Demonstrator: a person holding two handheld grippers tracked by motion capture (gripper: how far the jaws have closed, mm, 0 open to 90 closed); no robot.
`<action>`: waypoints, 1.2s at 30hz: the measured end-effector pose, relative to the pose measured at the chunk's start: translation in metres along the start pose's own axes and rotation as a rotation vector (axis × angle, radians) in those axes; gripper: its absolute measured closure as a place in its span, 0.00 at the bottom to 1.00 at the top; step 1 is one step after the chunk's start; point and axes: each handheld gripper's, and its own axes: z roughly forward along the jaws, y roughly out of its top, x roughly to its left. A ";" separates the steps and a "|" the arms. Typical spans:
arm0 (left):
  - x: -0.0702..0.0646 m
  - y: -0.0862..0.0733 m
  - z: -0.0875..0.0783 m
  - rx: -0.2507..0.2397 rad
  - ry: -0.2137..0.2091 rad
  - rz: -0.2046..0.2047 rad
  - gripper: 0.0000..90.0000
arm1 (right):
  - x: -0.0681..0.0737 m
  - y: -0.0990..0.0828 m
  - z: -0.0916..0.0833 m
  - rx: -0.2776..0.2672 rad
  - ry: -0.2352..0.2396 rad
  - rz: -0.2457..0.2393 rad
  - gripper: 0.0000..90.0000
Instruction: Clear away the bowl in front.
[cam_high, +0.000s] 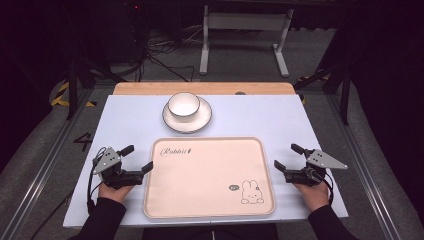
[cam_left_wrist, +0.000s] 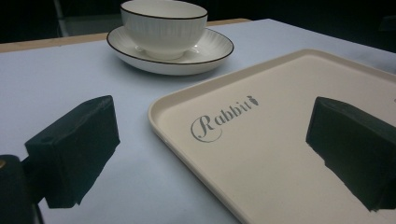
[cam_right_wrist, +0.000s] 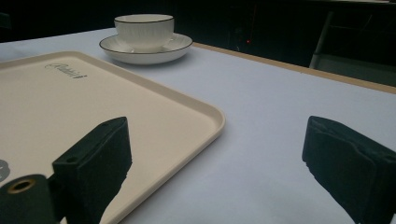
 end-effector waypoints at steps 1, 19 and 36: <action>0.000 0.000 0.000 0.000 0.001 0.000 0.04 | 0.000 0.000 0.000 0.000 -0.001 -0.001 0.10; 0.001 0.003 -0.004 -0.022 0.000 -0.003 0.03 | -0.001 0.000 0.000 0.007 -0.002 0.007 0.09; -0.012 0.031 -0.017 -0.067 -0.026 0.047 0.03 | 0.000 0.000 0.001 0.011 0.002 0.008 0.08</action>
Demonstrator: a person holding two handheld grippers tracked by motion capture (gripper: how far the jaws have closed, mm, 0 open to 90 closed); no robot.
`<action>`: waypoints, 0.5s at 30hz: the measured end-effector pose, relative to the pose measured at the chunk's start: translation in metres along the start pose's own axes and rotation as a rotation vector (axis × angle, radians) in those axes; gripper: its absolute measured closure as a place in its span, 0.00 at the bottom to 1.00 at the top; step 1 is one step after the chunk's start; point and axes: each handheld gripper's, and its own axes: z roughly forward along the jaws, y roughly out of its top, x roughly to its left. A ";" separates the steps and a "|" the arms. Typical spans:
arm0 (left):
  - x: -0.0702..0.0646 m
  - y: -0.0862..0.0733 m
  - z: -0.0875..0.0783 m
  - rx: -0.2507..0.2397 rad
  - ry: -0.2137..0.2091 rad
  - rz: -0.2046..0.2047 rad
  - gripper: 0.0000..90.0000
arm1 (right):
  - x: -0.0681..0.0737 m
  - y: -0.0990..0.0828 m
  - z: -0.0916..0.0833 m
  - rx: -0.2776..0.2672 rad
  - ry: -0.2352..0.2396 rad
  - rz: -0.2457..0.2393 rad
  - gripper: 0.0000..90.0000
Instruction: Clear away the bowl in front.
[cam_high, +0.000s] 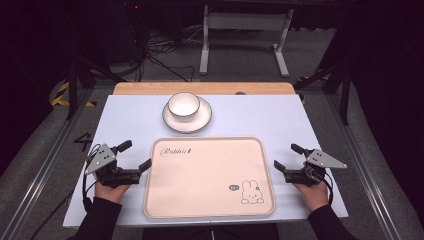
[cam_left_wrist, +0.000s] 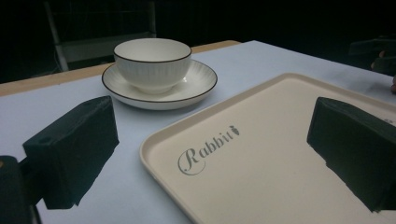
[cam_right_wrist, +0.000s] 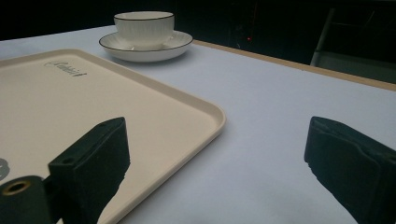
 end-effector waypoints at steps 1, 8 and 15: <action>0.000 0.001 -0.001 -0.008 0.001 0.005 0.02 | 0.000 0.000 0.000 -0.001 0.001 -0.001 0.08; -0.005 0.015 -0.005 -0.005 0.027 0.032 0.03 | 0.000 0.000 0.000 0.000 0.001 0.001 0.08; -0.006 0.025 -0.006 -0.007 0.017 0.032 0.02 | -0.001 0.000 0.000 -0.003 0.004 0.002 0.08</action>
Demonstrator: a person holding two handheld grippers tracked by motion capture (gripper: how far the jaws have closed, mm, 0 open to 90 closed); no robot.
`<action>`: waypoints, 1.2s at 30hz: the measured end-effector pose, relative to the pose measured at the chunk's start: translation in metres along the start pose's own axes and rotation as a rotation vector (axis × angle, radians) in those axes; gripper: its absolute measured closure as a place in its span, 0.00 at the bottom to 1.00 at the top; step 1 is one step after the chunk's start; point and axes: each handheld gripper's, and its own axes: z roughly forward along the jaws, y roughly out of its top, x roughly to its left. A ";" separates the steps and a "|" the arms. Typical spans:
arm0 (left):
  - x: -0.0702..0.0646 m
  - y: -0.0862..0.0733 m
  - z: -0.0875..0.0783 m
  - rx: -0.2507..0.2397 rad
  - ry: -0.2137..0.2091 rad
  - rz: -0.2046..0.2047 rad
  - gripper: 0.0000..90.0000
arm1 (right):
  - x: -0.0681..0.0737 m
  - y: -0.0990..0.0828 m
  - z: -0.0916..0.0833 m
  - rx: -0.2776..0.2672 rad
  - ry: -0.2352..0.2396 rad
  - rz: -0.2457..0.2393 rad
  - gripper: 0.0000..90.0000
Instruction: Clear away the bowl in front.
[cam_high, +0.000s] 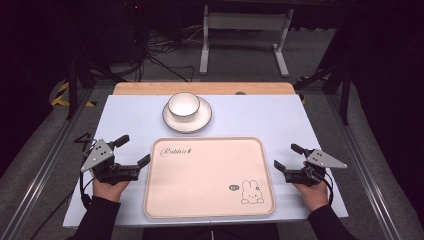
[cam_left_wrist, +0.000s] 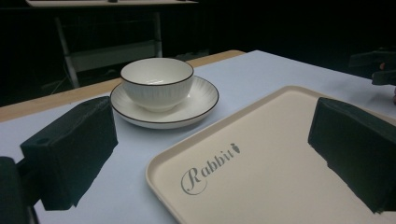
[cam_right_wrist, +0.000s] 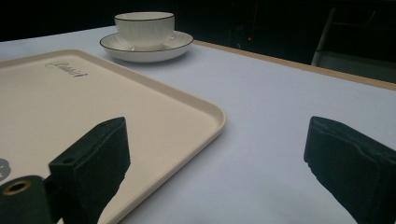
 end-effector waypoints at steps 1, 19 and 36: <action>0.000 0.001 -0.001 -0.008 -0.006 -0.004 0.02 | 0.000 0.000 0.000 0.000 0.000 0.001 0.08; 0.002 0.019 -0.004 -0.044 -0.016 -0.019 0.02 | -0.001 0.000 -0.001 -0.009 0.005 0.010 0.08; 0.024 0.034 0.040 0.020 -0.059 -0.060 0.04 | -0.002 0.000 -0.001 -0.005 0.005 0.014 0.08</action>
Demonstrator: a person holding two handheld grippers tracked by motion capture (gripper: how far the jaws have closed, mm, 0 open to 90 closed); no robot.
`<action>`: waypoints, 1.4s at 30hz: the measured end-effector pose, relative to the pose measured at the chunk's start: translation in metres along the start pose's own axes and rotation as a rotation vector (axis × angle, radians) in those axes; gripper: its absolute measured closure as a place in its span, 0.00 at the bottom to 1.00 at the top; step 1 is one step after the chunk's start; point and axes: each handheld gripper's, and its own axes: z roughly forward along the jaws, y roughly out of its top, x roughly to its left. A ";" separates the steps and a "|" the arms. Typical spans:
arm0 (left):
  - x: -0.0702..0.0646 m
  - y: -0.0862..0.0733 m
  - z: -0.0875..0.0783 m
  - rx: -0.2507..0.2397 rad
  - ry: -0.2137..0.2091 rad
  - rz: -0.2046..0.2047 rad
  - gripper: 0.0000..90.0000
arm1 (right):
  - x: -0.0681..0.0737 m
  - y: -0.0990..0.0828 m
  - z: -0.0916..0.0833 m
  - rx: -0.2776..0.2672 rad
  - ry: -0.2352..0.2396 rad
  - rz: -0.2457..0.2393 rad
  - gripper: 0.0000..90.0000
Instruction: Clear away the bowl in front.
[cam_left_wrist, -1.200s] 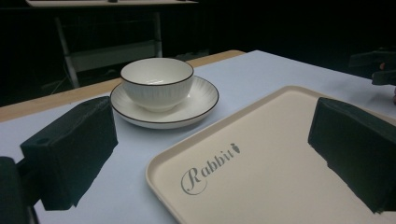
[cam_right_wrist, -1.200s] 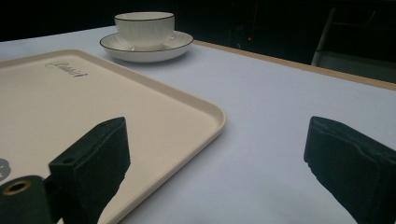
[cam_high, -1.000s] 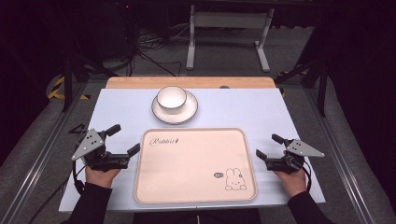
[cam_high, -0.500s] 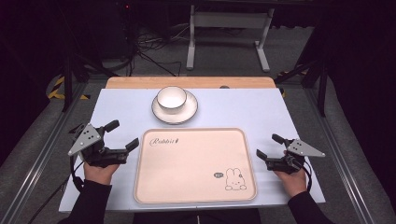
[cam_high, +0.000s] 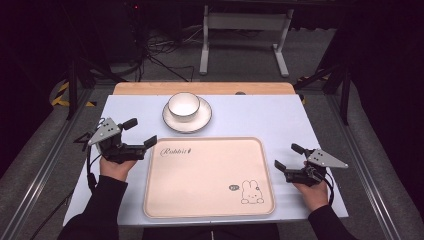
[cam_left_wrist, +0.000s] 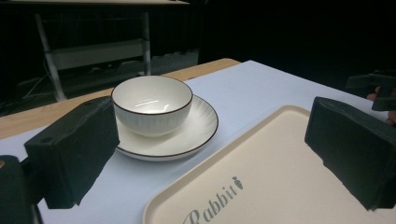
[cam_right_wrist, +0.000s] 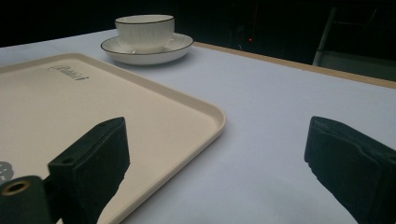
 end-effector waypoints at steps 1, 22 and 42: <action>0.001 0.002 0.002 0.004 -0.004 -0.010 0.04 | 0.000 0.000 0.000 0.001 0.001 -0.001 0.08; 0.016 0.028 0.049 0.073 0.008 0.027 0.04 | 0.000 0.000 0.001 0.008 -0.001 0.008 0.09; 0.021 0.050 0.081 0.067 -0.027 0.034 0.03 | 0.000 0.000 0.001 0.013 -0.002 0.006 0.09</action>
